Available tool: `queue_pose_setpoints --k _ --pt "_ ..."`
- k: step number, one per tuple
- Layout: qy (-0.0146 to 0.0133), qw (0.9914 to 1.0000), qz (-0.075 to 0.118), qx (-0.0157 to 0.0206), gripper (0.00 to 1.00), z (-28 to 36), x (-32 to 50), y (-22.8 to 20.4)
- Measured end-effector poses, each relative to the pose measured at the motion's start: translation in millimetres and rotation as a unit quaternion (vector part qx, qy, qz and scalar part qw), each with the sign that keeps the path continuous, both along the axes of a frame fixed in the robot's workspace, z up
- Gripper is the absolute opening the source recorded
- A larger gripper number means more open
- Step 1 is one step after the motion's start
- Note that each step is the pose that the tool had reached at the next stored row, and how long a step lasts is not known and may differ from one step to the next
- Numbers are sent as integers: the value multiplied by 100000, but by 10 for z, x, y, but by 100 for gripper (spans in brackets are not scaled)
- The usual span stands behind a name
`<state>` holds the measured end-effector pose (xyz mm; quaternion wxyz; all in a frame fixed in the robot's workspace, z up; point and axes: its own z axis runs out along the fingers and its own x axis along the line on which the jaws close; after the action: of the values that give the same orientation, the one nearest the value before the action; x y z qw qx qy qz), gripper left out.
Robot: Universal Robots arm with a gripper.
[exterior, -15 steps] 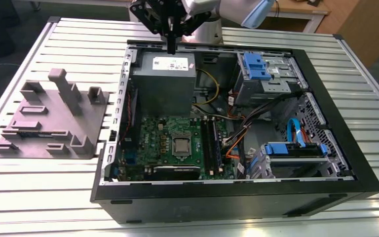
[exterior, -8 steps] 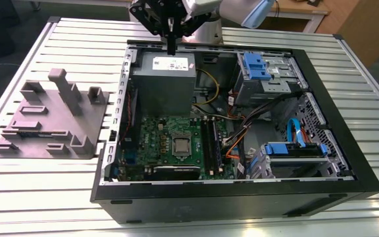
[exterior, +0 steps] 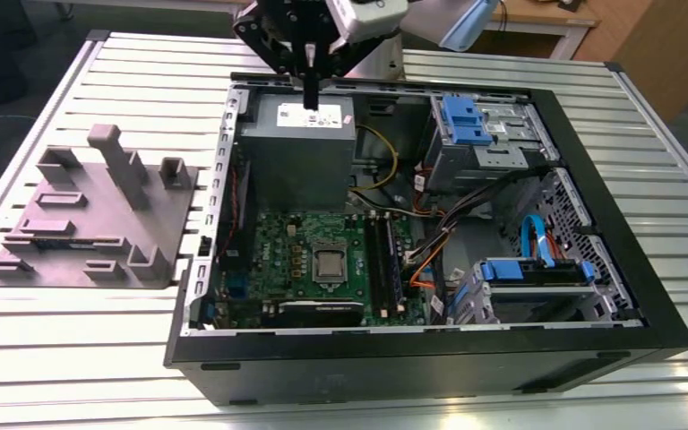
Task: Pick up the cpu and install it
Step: 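Close the cpu cover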
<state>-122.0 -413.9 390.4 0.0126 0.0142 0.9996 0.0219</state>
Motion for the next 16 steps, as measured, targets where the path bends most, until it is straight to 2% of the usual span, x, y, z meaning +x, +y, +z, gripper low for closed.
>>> queue_pose_setpoints --k 3,6,8,9,10,12,13,16 --pt "6 99979 2065 -11 10 -7 0 0" --pt "8 99882 4846 -13 10 -20 0 -1" --pt "9 99696 7789 -14 10 -32 0 -1" --pt "8 99623 8679 -14 10 -36 0 -1" --pt "8 99412 10828 -16 10 -45 0 -1" --pt "9 99206 12574 -16 10 -51 0 -1" --pt "4 99136 13119 -19 10 -54 0 -1" --pt "15 99123 13217 -42 10 -57 1 -33"
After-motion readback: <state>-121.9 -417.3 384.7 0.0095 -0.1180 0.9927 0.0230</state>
